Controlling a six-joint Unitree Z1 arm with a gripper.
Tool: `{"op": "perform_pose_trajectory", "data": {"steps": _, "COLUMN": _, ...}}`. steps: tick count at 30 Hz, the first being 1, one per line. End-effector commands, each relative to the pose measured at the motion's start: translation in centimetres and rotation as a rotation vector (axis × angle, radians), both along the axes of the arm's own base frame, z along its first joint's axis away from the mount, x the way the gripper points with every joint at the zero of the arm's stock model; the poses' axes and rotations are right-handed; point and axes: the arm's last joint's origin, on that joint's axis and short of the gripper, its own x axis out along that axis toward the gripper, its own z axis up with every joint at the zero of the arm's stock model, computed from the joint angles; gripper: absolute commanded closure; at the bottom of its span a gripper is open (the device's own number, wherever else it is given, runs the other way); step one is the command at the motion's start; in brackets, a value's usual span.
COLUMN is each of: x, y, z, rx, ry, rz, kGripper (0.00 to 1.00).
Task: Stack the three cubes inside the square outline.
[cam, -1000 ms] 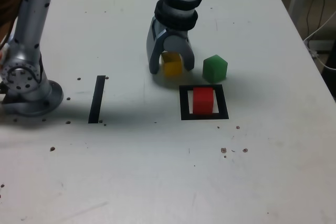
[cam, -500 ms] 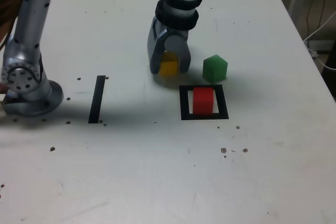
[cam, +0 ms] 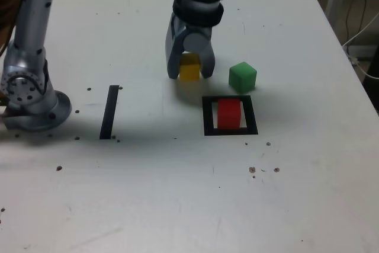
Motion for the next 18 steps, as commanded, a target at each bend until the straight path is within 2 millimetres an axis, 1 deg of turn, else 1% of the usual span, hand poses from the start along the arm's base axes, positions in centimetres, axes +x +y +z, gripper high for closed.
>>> {"op": "perform_pose_trajectory", "data": {"steps": 1, "x": 0.1, "y": -0.9, "z": 1.3, "rx": 0.004, "ry": -0.02, "rz": -0.016, "kGripper": 0.78}}
{"op": "perform_pose_trajectory", "data": {"steps": 5, "x": 0.8, "y": -2.5, "z": 2.9, "rx": 0.009, "ry": -0.035, "rz": -0.049, "kGripper": 0.78}}
{"op": "perform_pose_trajectory", "data": {"steps": 10, "x": 1.9, "y": -4.5, "z": 4.2, "rx": 0.007, "ry": -0.041, "rz": -0.085, "kGripper": 0.78}}
{"op": "perform_pose_trajectory", "data": {"steps": 13, "x": 2.6, "y": -5.5, "z": 4.5, "rx": 0.002, "ry": -0.04, "rz": -0.102, "kGripper": 0.78}}
{"op": "perform_pose_trajectory", "data": {"steps": 18, "x": 3.8, "y": -7.0, "z": 4.3, "rx": -0.007, "ry": -0.034, "rz": -0.123, "kGripper": 0.78}}
